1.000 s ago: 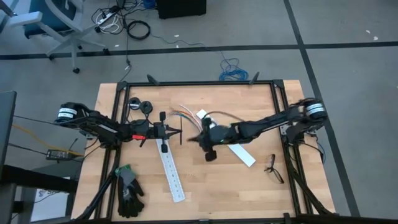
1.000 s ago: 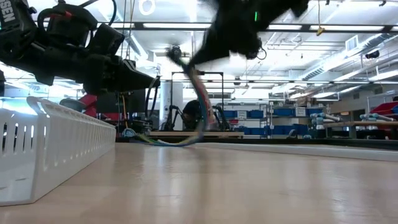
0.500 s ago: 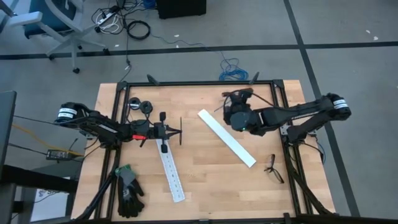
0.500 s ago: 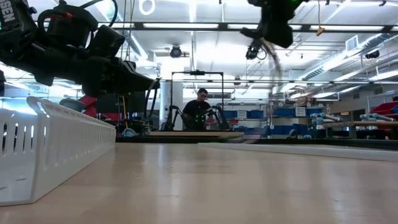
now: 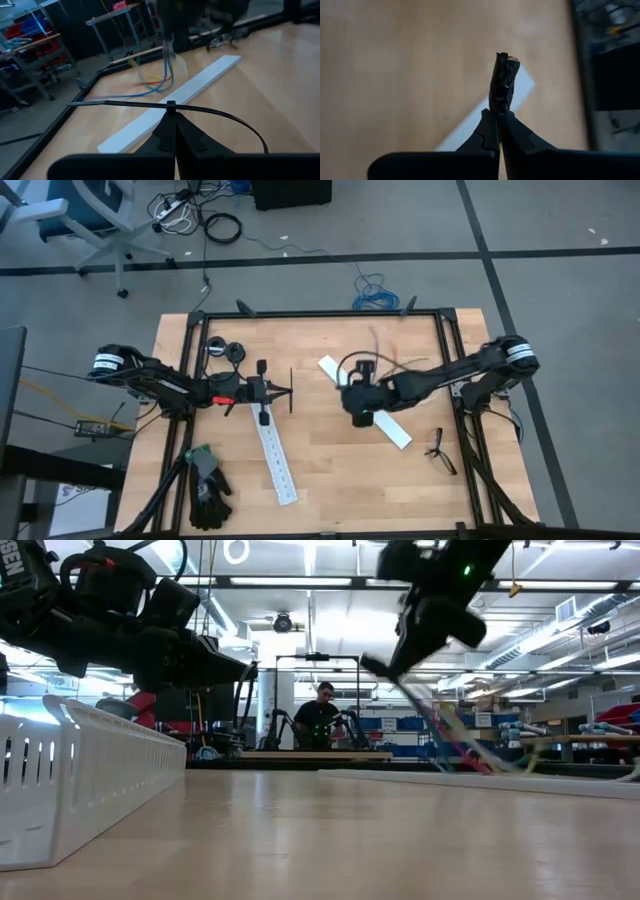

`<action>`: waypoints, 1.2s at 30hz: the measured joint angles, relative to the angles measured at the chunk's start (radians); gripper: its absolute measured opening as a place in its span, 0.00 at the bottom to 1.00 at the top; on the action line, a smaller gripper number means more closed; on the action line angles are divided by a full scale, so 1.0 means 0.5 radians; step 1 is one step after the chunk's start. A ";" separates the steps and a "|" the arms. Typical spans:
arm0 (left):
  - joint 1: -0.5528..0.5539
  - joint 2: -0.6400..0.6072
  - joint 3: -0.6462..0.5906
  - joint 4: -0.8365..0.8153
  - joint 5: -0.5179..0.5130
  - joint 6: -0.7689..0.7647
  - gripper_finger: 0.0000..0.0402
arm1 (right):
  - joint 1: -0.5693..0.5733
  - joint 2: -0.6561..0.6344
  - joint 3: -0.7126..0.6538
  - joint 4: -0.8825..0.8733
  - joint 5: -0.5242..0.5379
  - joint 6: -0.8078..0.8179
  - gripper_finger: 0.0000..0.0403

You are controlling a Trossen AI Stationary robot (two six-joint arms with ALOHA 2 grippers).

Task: Ziptie cables
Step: Wrap the cables together using the black zip tie

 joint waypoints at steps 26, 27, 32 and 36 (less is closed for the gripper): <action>-0.024 0.628 0.565 -0.003 0.077 -0.110 0.00 | 0.035 0.362 0.000 0.759 -0.383 -0.266 0.00; -0.024 0.651 0.591 -0.004 0.078 -0.110 0.00 | 0.030 0.362 0.000 0.759 -0.407 -0.267 0.00; -0.024 0.748 0.678 -0.010 0.125 -0.115 0.00 | 0.015 0.362 0.000 0.728 -0.343 -0.225 0.00; -0.024 0.751 0.703 0.000 0.133 -0.119 0.00 | -0.006 0.362 0.000 0.683 -0.348 -0.172 0.00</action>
